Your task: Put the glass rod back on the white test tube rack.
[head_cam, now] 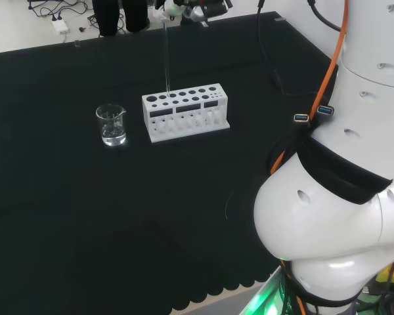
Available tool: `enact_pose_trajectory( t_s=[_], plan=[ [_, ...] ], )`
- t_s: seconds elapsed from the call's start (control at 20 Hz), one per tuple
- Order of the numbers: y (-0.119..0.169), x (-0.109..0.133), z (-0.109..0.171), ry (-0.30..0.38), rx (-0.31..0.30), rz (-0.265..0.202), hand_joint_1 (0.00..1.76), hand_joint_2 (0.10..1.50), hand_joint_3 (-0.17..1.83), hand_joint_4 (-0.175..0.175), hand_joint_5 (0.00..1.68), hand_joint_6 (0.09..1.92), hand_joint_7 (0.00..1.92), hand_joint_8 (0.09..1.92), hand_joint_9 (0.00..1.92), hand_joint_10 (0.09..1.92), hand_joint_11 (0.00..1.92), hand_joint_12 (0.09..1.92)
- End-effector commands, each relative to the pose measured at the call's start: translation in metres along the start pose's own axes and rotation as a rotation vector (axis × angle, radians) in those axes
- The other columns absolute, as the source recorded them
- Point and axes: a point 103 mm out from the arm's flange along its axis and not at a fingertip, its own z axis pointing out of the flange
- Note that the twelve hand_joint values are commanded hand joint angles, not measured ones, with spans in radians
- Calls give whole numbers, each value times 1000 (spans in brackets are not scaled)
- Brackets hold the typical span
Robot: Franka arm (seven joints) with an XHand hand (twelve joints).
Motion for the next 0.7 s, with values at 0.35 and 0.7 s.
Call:
enact_pose_trajectory(
  t_s=[0.35,0.7],
  plan=[
    [4,10,6,-6,18,2,1305,1117,-175,-175,1319,118,1154,1059,1732,755,1706,617],
    [6,11,10,4,21,-8,1305,1117,-175,-175,1319,117,1153,1059,1731,755,1707,617]
  ],
)
